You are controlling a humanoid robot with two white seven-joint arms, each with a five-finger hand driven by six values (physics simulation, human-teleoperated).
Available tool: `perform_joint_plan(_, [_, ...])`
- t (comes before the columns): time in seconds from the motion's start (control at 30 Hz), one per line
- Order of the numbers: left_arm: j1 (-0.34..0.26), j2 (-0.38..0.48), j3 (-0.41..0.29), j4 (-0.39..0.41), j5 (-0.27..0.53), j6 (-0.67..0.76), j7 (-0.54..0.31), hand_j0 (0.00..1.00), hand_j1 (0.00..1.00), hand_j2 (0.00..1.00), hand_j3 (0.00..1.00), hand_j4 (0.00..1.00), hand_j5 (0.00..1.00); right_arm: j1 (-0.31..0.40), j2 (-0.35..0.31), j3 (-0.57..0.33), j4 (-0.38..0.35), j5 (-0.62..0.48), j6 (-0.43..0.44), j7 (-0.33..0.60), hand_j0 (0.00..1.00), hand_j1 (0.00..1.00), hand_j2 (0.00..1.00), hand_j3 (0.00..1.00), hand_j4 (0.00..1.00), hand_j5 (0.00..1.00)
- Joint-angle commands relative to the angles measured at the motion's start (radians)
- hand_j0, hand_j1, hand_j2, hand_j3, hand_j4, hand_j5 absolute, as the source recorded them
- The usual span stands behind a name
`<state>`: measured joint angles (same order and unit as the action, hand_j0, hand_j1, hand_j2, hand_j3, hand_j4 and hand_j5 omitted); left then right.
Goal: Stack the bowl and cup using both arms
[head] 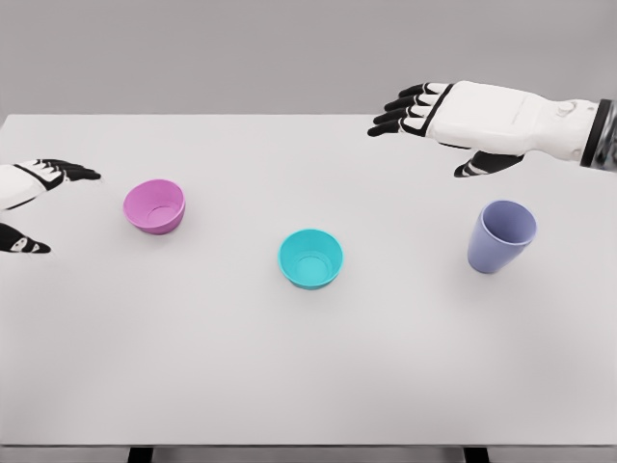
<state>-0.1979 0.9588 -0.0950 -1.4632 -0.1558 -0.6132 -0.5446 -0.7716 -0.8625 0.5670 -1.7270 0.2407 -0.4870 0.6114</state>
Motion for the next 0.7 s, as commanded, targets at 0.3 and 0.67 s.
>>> perform_joint_plan(0.3, [-0.017, -0.022, 0.021, -0.068, -0.103, 0.002, 0.0, 1.0, 1.0, 1.0, 1.0, 1.0, 1.0, 0.0, -0.021, -0.001, -0.026, -0.005, -0.013, -0.001, 1.0, 1.0, 1.0, 1.0, 1.0, 1.0])
perform_joint_plan(0.67, [-0.227, -0.057, -0.183, -0.092, -0.159, 0.002, -0.066, 1.0, 1.0, 1.0, 1.0, 1.0, 1.0, -0.012, -0.319, 0.028, -0.026, -0.308, -0.088, -0.001, 1.0, 1.0, 1.0, 1.0, 1.0, 1.0])
